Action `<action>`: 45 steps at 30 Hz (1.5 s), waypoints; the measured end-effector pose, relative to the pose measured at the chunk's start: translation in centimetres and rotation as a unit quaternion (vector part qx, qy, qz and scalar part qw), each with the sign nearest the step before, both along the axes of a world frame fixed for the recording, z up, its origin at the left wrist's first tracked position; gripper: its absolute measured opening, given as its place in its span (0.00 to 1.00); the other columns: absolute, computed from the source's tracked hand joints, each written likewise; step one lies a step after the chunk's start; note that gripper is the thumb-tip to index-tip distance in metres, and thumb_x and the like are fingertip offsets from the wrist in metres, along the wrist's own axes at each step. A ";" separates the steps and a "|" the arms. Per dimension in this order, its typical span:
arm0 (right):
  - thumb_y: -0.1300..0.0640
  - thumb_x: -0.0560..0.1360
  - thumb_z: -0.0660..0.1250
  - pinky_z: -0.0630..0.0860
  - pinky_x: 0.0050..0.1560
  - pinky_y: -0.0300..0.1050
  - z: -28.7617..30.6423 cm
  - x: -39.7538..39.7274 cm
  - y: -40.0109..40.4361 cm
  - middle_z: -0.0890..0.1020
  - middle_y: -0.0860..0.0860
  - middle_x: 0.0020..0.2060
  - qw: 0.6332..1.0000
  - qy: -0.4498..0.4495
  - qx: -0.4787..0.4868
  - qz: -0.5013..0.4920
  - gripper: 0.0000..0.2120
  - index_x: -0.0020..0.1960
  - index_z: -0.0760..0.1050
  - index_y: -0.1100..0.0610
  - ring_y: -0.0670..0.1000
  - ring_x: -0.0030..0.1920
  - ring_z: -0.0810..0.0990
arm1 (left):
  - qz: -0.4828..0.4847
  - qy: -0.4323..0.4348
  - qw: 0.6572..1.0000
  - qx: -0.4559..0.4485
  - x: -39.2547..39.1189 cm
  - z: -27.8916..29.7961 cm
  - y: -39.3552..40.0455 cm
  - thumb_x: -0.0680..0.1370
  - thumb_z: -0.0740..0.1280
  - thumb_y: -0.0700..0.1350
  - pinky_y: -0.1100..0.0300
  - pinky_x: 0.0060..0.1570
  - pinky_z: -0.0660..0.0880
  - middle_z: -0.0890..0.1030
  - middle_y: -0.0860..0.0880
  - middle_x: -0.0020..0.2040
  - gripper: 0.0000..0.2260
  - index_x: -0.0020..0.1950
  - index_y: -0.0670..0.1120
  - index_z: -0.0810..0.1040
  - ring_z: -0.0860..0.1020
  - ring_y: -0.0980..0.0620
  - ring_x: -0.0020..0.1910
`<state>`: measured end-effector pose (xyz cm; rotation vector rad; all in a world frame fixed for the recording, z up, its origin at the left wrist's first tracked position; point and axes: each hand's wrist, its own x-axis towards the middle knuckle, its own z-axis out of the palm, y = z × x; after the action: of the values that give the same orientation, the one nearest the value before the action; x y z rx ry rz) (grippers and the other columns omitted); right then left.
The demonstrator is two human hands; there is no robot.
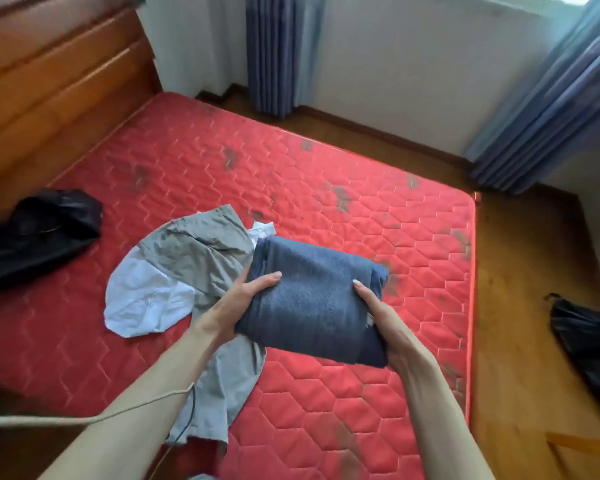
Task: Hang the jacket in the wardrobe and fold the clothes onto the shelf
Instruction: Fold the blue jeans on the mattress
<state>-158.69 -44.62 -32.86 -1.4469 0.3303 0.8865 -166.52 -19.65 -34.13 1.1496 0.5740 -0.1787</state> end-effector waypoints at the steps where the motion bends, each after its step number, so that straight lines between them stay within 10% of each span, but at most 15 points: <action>1: 0.43 0.78 0.72 0.81 0.57 0.52 0.8 -0.6 0.2 0.87 0.56 0.56 1.000 -0.014 0.014 0.015 0.21 0.65 0.80 0.54 0.57 0.56 0.87 | 0.017 -0.008 1.000 0.009 -1.2 1.2 0.0 0.81 0.70 0.44 0.58 0.48 0.81 0.87 0.48 0.57 0.16 0.69 0.49 0.77 0.86 0.49 0.54; 8: 0.56 0.79 0.74 0.84 0.51 0.47 5.5 -4.6 5.6 0.87 0.52 0.57 0.983 -0.158 0.064 0.070 0.16 0.66 0.78 0.53 0.53 0.56 0.87 | 0.165 -0.027 0.986 0.007 -10.1 5.6 2.3 0.80 0.71 0.54 0.46 0.64 0.77 0.85 0.43 0.61 0.19 0.68 0.47 0.81 0.84 0.42 0.61; 22: 0.40 0.84 0.61 0.68 0.70 0.41 8.0 -17.1 28.4 0.80 0.43 0.65 0.910 -0.325 0.058 0.251 0.20 0.70 0.77 0.51 0.45 0.70 0.75 | 0.412 -0.054 0.908 0.059 -30.6 10.6 14.3 0.83 0.67 0.54 0.44 0.66 0.77 0.86 0.49 0.62 0.17 0.71 0.55 0.76 0.84 0.47 0.61; 26: 0.40 0.84 0.63 0.70 0.64 0.33 9.8 -23.2 35.4 0.81 0.40 0.62 0.905 -0.273 0.072 0.317 0.17 0.65 0.78 0.49 0.35 0.61 0.78 | 0.486 -0.051 0.871 0.056 -37.4 10.7 18.6 0.79 0.70 0.57 0.44 0.64 0.78 0.85 0.50 0.62 0.21 0.72 0.57 0.76 0.85 0.48 0.60; 35: 0.37 0.80 0.68 0.78 0.68 0.60 12.3 -35.7 49.9 0.84 0.45 0.60 0.891 -0.222 0.134 0.373 0.18 0.65 0.79 0.45 0.49 0.62 0.83 | 0.547 -0.084 0.829 0.080 -51.2 13.1 29.4 0.77 0.71 0.59 0.40 0.64 0.78 0.85 0.50 0.63 0.23 0.71 0.58 0.77 0.84 0.47 0.61; 45: 0.44 0.82 0.66 0.82 0.54 0.49 14.2 -47.9 61.3 0.87 0.51 0.54 0.835 -0.207 0.176 0.478 0.12 0.59 0.82 0.50 0.50 0.54 0.86 | 0.655 -0.071 0.748 0.078 -63.6 13.9 35.4 0.76 0.72 0.60 0.43 0.61 0.80 0.86 0.52 0.60 0.22 0.69 0.61 0.76 0.84 0.48 0.60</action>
<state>-206.63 16.73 -18.61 -1.3733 -0.9345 1.2830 -230.11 15.79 -20.19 0.6731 1.1485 1.1888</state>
